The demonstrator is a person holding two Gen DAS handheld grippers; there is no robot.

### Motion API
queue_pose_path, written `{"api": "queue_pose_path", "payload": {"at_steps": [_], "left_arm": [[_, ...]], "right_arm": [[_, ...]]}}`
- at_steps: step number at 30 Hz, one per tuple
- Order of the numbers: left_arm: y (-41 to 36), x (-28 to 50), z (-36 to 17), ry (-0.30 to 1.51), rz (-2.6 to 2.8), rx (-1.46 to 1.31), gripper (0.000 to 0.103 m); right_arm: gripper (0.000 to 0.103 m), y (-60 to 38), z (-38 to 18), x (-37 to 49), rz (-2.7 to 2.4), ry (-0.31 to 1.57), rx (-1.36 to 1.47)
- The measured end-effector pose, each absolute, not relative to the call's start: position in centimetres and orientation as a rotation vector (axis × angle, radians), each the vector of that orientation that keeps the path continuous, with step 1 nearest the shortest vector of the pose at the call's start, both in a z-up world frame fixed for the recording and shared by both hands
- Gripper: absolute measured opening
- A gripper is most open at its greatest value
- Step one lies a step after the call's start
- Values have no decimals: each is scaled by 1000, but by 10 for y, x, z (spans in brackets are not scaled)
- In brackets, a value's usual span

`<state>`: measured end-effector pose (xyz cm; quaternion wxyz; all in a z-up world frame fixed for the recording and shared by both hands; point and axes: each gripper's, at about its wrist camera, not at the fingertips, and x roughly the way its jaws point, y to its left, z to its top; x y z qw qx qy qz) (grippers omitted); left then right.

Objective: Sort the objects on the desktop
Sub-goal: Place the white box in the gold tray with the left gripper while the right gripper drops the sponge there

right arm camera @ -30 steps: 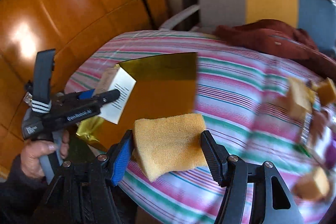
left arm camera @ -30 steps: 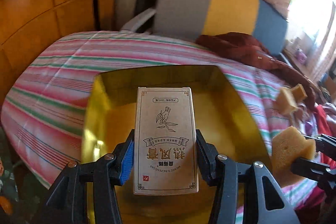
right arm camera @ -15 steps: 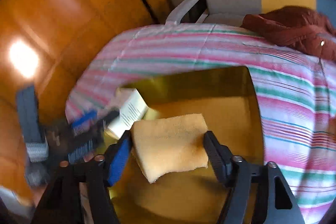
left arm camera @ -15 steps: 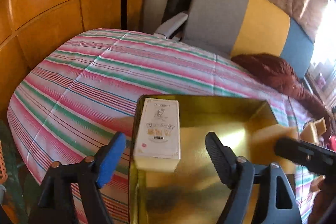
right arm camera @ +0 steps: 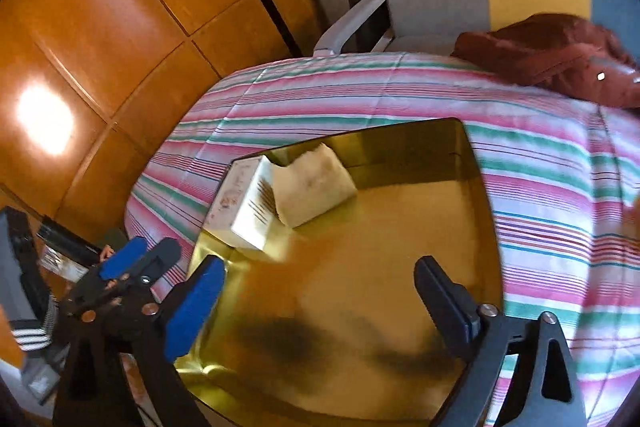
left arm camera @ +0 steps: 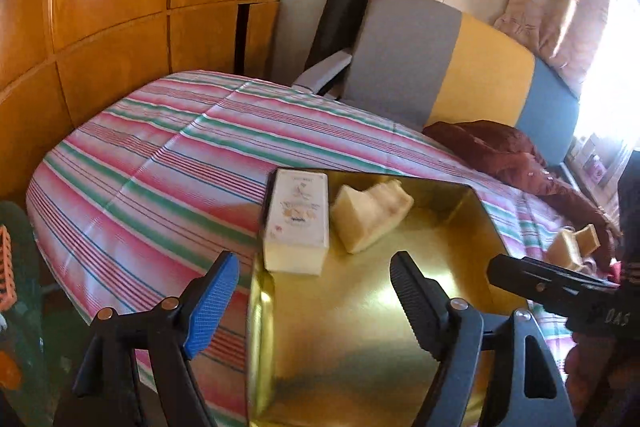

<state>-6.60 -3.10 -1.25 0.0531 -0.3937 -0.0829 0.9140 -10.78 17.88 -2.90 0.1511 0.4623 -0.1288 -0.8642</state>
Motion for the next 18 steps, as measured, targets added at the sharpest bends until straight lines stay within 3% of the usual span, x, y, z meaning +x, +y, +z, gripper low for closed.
{"api": "queue_pose_path", "payload": {"at_steps": [7, 18], "left_arm": [[-17, -47, -9, -242, 2767, -1182, 79], [36, -18, 7, -36, 2718, -1087, 79]], "right_arm": [[102, 197, -21, -76, -2632, -284, 1274], [102, 232, -12, -25, -2823, -172, 1198]]}}
